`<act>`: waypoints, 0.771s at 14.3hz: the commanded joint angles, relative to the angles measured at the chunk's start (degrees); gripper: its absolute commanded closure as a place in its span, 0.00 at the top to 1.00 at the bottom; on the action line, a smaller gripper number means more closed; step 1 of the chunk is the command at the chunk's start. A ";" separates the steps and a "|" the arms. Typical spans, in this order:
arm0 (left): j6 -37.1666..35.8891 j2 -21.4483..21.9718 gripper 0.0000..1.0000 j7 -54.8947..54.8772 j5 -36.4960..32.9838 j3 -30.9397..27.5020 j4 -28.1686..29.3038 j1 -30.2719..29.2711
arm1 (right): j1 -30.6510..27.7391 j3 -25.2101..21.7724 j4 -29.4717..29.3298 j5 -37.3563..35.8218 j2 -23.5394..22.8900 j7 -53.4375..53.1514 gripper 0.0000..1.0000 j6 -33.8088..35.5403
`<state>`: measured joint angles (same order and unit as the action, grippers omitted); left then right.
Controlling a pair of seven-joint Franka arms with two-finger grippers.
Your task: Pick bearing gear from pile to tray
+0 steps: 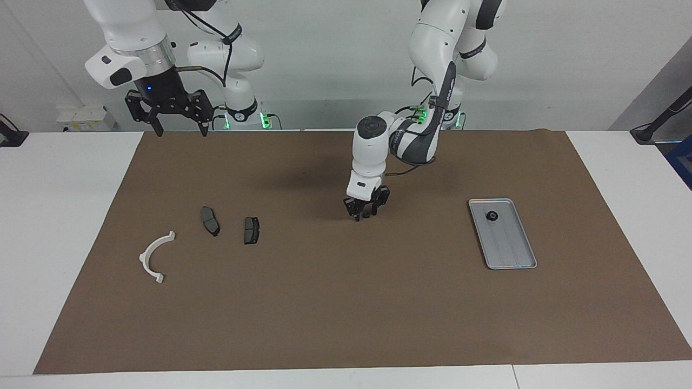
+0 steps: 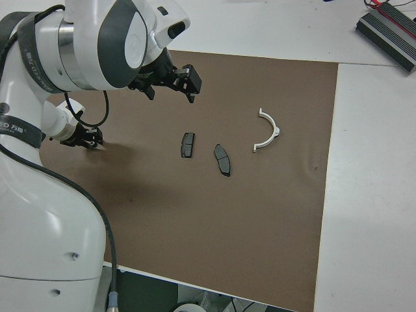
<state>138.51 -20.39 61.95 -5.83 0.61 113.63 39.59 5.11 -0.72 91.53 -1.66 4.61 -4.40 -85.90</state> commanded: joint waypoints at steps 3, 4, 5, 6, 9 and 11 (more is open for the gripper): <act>-6.55 -0.79 0.00 -1.64 -3.99 -0.96 -5.92 -2.22 | -0.71 -0.42 3.30 0.69 0.93 0.80 1.00 -0.14; -12.16 -1.31 0.00 -6.01 -4.71 -0.70 -10.05 -4.59 | -0.80 -0.42 3.04 0.78 0.84 0.80 1.00 -0.06; -16.74 -0.88 0.00 -11.62 -4.37 -0.52 -13.83 -7.13 | -0.80 -0.42 3.04 0.78 0.84 0.80 1.00 0.03; -21.22 0.43 0.00 -17.60 -2.71 -0.43 -16.92 -10.46 | -0.80 -0.42 3.04 0.78 0.84 0.80 1.00 0.03; -33.63 2.99 0.00 -37.81 5.46 -1.13 -27.20 -21.53 | -0.80 -0.42 3.04 0.78 0.84 0.80 1.00 0.12; -30.87 2.99 0.00 -48.89 5.92 -1.13 -26.19 -29.97 | -0.71 -0.24 2.95 0.96 0.84 0.71 1.00 0.03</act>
<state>107.02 -16.58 22.32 -1.75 -1.25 87.40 16.22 4.85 -1.17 93.79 -1.66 4.72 -4.40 -85.63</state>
